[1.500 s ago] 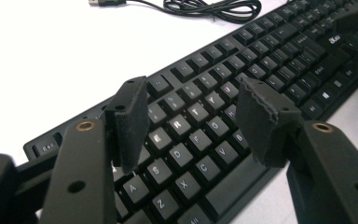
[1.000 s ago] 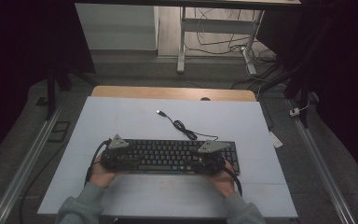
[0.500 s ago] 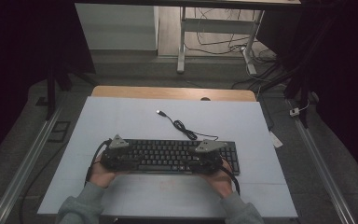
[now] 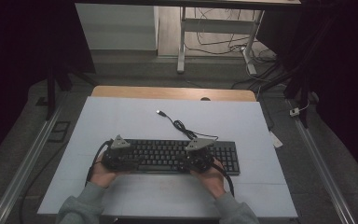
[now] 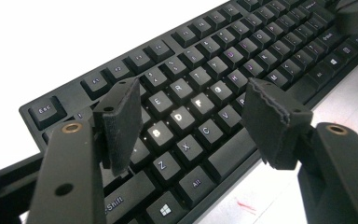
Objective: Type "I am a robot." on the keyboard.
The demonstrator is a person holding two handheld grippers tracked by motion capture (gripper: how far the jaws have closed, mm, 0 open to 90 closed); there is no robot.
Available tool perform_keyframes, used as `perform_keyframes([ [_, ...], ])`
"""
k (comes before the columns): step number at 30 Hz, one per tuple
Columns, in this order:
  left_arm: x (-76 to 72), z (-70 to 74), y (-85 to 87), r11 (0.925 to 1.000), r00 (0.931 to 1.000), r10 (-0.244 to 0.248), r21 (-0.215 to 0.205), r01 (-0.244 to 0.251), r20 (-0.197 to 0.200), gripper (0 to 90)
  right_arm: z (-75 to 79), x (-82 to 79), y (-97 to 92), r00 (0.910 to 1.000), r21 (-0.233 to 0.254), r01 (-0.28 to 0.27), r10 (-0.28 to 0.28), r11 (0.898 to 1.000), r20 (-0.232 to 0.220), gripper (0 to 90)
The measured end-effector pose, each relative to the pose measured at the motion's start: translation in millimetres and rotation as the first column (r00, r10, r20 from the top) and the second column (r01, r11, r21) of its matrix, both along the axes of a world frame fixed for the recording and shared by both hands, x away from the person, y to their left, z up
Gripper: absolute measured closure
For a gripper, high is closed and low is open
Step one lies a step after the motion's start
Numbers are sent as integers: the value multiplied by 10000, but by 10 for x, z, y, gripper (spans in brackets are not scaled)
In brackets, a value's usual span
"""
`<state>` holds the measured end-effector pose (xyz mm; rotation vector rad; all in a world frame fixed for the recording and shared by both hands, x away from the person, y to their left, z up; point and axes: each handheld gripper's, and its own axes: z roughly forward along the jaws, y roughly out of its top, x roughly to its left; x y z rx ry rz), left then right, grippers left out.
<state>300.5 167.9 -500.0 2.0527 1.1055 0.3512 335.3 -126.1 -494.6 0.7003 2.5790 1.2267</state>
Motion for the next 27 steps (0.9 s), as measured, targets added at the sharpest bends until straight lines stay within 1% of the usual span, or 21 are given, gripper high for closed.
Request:
perform_keyframes([
  [5, 4, -4, 4, 10000, 10000, 12, -1, -12, -19, 377, -61, 12, 90, 9999, -324, -49, 46, 9995, -103, 894],
  [8, 4, -6, 2, 10000, 10000, 7, 5, -7, -24, 376, -92, 23, 113, 9999, -487, 56, -62, 9988, -131, 895],
  [14, 5, -12, -4, 10000, 10000, -30, 71, 30, -45, 374, -140, 47, 126, 9994, -634, 194, -211, 9978, -274, 895],
  [18, 8, -18, -7, 9999, 10000, -66, 108, 66, -73, 370, -168, 51, 143, 9993, -756, 221, -244, 9969, -299, 895],
  [23, 10, -24, -9, 9999, 9999, -59, 132, 60, -82, 369, -179, 52, 151, 9993, -763, 229, -251, 9968, -275, 895],
  [26, 9, -24, -13, 9999, 9999, -76, 143, 78, -92, 368, -204, 52, 158, 9993, -963, 243, -268, 9951, -252, 897],
  [27, 8, -24, -15, 9999, 9999, -74, 142, 75, -91, 369, -211, 49, 155, 9993, -841, 267, -288, 9961, -244, 897],
])
